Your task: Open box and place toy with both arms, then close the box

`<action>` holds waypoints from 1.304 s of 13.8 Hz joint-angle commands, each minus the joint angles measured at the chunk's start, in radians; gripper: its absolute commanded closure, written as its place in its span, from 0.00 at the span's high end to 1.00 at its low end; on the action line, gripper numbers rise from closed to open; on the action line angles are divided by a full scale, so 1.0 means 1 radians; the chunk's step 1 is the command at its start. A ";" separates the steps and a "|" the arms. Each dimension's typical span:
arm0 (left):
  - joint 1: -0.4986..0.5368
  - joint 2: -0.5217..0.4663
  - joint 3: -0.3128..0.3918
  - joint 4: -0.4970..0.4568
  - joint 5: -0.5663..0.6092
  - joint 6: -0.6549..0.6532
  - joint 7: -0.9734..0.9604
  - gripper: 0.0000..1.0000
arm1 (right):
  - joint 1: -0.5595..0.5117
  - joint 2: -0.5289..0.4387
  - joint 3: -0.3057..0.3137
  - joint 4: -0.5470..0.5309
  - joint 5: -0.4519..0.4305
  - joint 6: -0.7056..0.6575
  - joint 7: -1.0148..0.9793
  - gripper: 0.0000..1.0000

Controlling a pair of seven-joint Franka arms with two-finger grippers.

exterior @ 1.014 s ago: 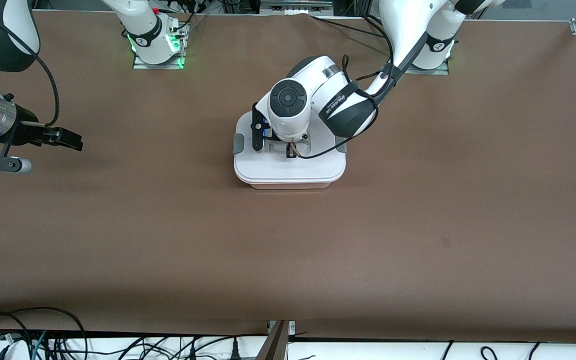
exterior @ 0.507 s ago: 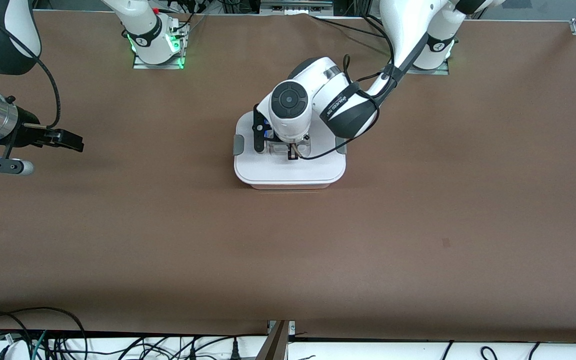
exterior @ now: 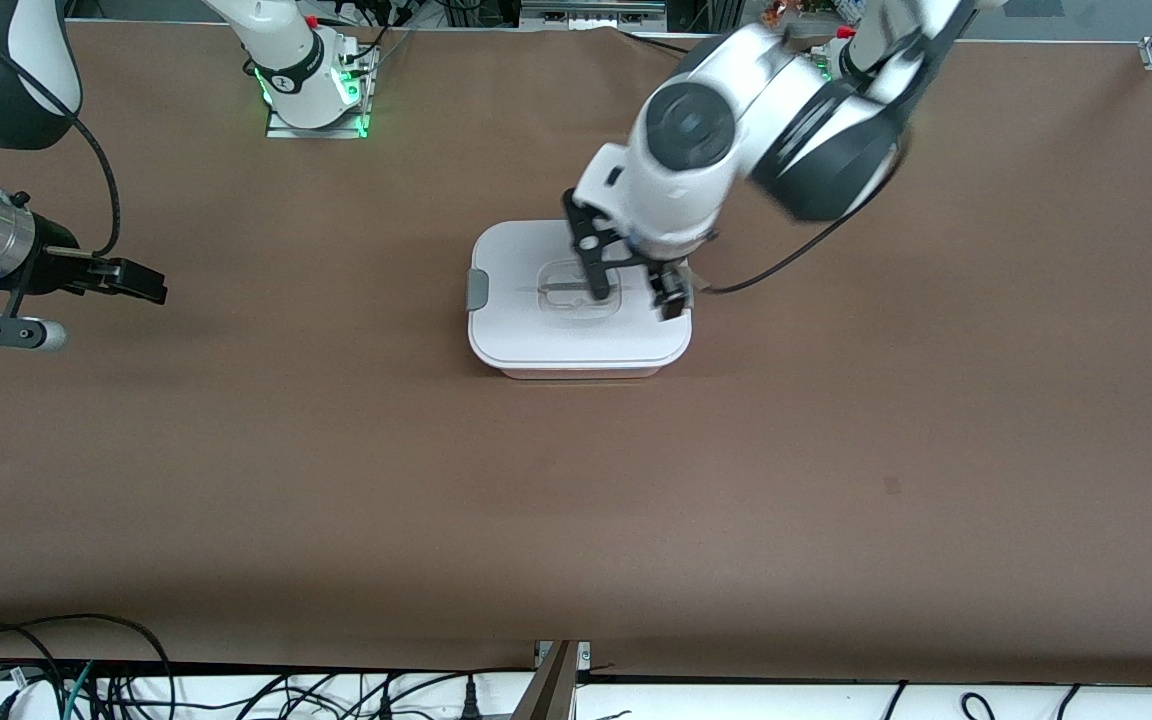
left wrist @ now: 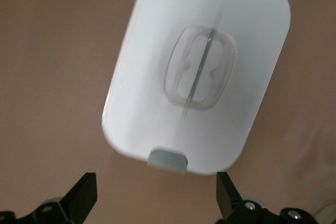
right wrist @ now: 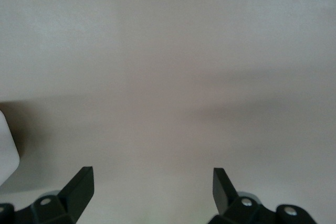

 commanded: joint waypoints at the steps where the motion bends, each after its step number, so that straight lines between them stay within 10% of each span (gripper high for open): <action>1: 0.089 -0.070 0.009 0.008 0.018 -0.071 -0.107 1.00 | -0.003 0.007 -0.001 0.024 0.015 -0.010 -0.001 1.00; 10: 0.375 -0.196 0.052 -0.016 0.033 -0.179 -0.317 1.00 | -0.006 0.004 -0.007 0.082 0.018 -0.014 -0.007 1.00; 15: 0.446 -0.462 0.134 -0.425 0.027 0.152 -0.357 1.00 | -0.010 -0.002 -0.025 0.103 0.020 -0.025 -0.007 1.00; 18: 0.403 -0.518 0.211 -0.484 0.026 0.151 -0.560 1.00 | -0.010 0.006 -0.027 0.101 0.021 -0.024 -0.006 1.00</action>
